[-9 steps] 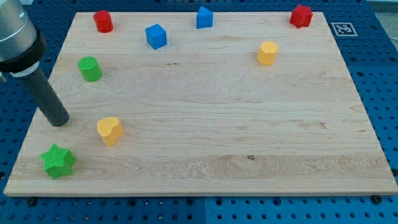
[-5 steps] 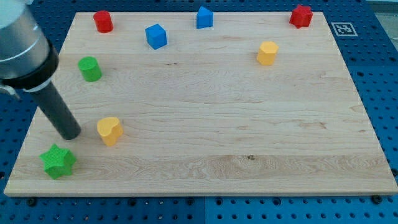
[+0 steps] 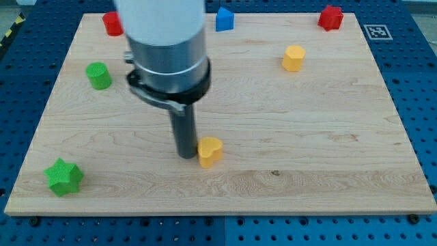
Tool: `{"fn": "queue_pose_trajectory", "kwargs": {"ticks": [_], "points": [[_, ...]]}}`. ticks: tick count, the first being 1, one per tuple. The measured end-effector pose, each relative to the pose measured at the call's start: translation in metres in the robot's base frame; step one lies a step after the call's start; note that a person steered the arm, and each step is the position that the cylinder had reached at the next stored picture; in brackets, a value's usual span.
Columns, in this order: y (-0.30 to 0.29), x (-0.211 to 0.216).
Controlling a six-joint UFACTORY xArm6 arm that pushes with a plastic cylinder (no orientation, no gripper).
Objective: Place the yellow heart to the center right of the board
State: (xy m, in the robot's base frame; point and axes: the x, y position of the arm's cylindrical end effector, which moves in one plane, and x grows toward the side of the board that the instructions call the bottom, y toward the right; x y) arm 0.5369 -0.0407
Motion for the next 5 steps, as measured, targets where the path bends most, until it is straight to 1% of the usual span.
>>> {"fn": "queue_pose_trajectory", "kwargs": {"ticks": [1, 5], "points": [[0.023, 0.005], [0.064, 0.041]]}}
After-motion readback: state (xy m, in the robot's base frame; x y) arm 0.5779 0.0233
